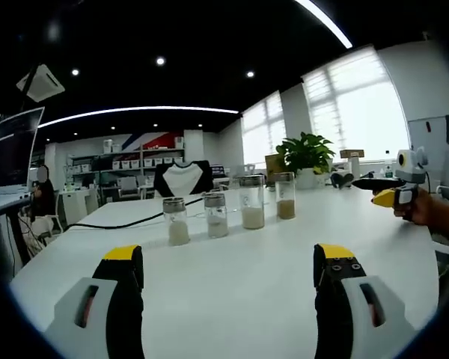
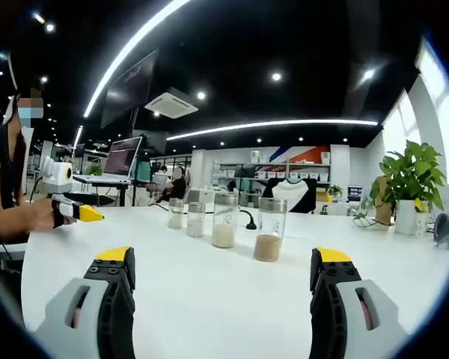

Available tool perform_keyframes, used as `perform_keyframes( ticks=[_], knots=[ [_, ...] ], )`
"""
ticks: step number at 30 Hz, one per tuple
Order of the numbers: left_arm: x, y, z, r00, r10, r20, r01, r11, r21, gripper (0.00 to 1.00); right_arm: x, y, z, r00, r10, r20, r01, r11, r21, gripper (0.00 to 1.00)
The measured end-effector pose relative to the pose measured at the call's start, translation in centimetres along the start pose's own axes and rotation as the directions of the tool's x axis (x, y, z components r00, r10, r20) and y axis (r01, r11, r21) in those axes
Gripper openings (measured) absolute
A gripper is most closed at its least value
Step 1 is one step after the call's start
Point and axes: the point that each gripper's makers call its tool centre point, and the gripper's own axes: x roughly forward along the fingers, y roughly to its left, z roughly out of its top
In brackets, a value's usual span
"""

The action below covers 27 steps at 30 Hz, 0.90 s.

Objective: Rotate the seasoning bottle until the label or dispensing opening points toward the visible target arrow and the bottle remains upright within the marked orientation range

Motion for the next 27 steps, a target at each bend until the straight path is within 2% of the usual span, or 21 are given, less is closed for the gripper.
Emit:
perform_keyframes(
  ticks=[4, 10, 16, 23, 27],
  knots=[
    [-0.2, 0.4, -0.1, 1.000, 0.008, -0.001, -0.008, 1.000, 0.008, 1.00, -0.2, -0.6, 0.1, 1.000, -0.008, 0.015, 0.008, 0.999, 0.031, 0.99],
    [-0.1, 0.1, 0.2, 1.000, -0.005, 0.016, 0.005, 1.000, -0.017, 1.00, -0.2, -0.5, 0.3, 1.000, -0.011, 0.011, 0.011, 1.000, 0.022, 0.99],
    [0.1, -0.7, 0.4, 0.999, -0.022, 0.023, 0.023, 1.000, -0.020, 1.00, -0.1, 0.0, 0.5, 1.000, -0.004, 0.008, 0.003, 1.000, 0.013, 0.99],
    [0.4, -1.7, 0.4, 0.998, -0.052, 0.021, 0.052, 0.998, -0.039, 1.00, -0.1, -0.3, 0.0, 1.000, -0.007, -0.005, 0.007, 0.999, 0.033, 0.99],
    [0.8, -2.3, 0.0, 0.998, -0.057, 0.017, 0.058, 0.998, -0.038, 1.00, -0.1, -0.2, 0.1, 1.000, -0.001, -0.003, 0.001, 0.999, 0.039, 0.99]
  ],
)
